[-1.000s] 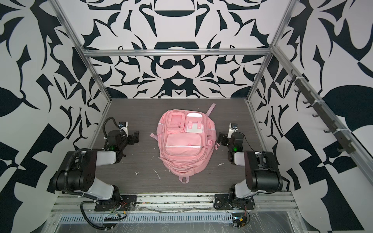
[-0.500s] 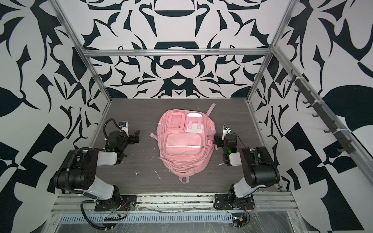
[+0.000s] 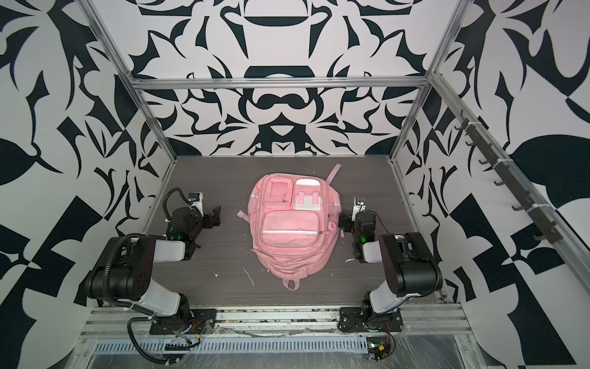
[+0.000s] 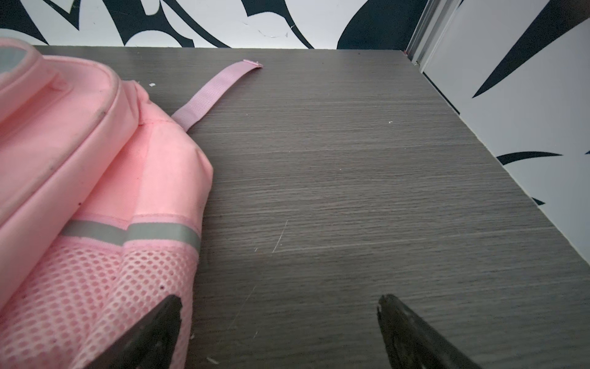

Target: Pack the student bag

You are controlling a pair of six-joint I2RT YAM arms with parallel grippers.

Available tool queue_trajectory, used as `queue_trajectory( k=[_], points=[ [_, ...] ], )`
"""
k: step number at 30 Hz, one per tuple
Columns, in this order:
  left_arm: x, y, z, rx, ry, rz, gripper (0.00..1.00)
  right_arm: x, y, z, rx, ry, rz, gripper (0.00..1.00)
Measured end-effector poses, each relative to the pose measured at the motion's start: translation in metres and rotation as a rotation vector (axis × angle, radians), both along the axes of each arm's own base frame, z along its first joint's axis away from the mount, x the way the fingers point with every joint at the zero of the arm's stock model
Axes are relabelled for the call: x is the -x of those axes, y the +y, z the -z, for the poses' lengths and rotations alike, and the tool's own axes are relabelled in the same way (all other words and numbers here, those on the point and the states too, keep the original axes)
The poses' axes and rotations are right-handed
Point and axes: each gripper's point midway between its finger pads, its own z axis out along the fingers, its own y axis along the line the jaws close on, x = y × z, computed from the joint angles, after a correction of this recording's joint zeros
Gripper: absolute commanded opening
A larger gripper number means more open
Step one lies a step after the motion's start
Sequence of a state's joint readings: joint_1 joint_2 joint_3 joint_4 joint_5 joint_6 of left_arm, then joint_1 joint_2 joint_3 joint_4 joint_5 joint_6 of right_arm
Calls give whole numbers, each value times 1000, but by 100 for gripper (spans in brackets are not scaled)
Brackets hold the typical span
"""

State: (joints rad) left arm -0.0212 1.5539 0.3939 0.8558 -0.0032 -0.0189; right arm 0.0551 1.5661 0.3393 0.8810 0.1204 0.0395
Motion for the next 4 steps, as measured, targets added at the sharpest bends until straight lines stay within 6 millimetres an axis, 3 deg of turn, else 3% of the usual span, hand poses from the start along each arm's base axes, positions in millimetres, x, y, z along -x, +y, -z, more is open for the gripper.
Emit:
queue_trajectory(
  k=[4],
  points=[
    [0, 0, 0, 0, 0, 0, 99, 0, 0, 0, 3, 0, -2, 100]
  ],
)
